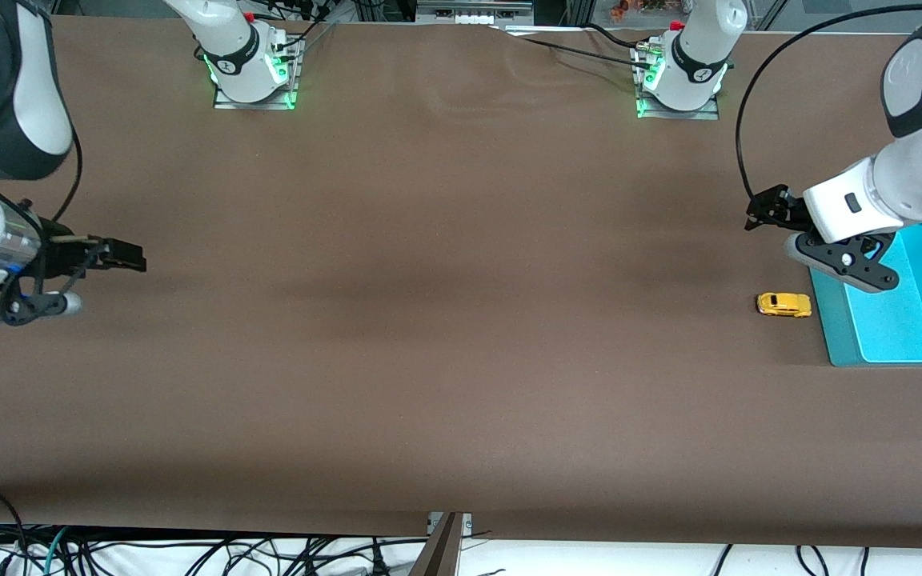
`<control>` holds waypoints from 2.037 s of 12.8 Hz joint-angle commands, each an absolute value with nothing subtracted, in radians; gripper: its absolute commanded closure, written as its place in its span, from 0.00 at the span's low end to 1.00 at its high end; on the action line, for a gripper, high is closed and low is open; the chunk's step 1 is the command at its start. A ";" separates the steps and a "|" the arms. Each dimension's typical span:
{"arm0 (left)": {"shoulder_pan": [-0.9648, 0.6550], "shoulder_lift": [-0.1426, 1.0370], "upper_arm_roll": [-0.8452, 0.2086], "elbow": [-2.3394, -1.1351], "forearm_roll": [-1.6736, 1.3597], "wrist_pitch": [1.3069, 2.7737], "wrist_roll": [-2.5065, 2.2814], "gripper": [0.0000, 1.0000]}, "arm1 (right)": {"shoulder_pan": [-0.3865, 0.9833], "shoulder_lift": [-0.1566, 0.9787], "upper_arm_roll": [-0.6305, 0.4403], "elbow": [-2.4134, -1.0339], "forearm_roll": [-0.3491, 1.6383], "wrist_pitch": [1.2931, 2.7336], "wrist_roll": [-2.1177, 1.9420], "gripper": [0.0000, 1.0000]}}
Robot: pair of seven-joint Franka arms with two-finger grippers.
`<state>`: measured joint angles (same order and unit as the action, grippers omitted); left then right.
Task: Wind and store yellow beetle car
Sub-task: 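Lower the left gripper onto the yellow car while the right gripper withdraws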
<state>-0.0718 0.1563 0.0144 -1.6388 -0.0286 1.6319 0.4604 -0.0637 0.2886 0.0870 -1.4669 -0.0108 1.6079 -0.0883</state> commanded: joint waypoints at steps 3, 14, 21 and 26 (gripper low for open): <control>-0.066 0.236 0.006 -1.603 0.113 1.657 0.809 0.00 | -0.074 0.198 0.075 -1.448 -0.018 1.560 -0.087 0.00; 0.064 0.353 0.012 -1.901 0.193 2.174 1.499 0.00 | -0.066 0.095 0.037 -1.520 -0.052 1.546 -0.078 0.00; 0.141 0.362 0.003 -2.090 0.291 2.415 1.535 0.00 | -0.067 0.090 0.032 -1.528 -0.048 1.531 -0.080 0.00; 0.183 0.402 0.006 -2.169 0.342 2.608 1.535 0.00 | -0.071 0.095 0.032 -1.520 -0.054 1.534 -0.083 0.00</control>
<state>0.1642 0.4012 0.0160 -2.1660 0.3143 2.5924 1.5212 -0.0730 0.1115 0.0368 -1.5077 -0.0490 1.5385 -0.0841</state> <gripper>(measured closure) 0.000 0.000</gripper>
